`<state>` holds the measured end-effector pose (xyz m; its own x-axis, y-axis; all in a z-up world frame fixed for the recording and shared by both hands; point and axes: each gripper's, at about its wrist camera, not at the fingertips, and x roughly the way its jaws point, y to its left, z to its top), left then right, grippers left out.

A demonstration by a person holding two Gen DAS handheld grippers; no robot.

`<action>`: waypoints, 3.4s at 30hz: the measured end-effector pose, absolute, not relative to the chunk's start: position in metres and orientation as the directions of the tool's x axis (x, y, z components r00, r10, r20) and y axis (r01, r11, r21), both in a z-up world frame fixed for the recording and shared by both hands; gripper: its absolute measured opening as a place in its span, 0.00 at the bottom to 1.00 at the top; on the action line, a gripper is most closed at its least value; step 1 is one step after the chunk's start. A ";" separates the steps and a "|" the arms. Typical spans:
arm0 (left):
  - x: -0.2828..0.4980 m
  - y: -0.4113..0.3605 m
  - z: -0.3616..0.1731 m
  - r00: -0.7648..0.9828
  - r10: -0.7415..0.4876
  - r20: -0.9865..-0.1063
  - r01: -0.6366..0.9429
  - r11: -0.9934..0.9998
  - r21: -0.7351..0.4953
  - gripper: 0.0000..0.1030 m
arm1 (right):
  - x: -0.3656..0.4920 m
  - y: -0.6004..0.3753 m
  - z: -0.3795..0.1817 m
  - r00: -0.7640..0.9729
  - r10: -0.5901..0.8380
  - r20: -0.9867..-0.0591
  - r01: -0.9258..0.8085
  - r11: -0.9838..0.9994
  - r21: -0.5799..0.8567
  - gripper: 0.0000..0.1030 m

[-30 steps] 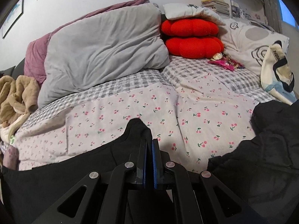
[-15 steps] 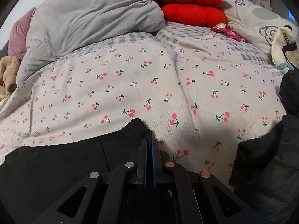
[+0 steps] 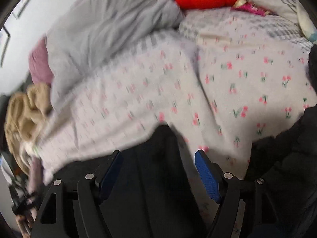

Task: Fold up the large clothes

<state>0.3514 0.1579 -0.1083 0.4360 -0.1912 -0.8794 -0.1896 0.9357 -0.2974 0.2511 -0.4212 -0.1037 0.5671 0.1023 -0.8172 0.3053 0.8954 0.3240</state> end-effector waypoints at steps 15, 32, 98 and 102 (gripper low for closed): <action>0.362 0.138 -0.096 0.613 0.045 -0.788 -0.211 0.971 -0.108 0.06 | 0.277 -0.381 -0.058 0.690 -0.153 -0.707 0.292 0.953 0.079 0.04; 0.342 0.138 -0.077 0.634 -0.012 -0.773 -0.185 0.969 -0.166 0.50 | 0.269 -0.372 -0.084 0.604 -0.259 -0.754 0.346 0.937 -0.045 0.80; 0.064 0.220 -0.078 0.517 -0.206 -0.831 -0.304 0.863 -0.403 0.53 | -0.014 -0.297 -0.036 0.634 -0.082 -0.769 0.314 0.936 0.160 0.71; 0.051 0.217 -0.087 0.522 -0.311 -0.794 -0.305 0.802 -0.514 0.55 | -0.017 -0.278 -0.022 0.676 -0.045 -0.735 0.240 0.957 0.163 0.71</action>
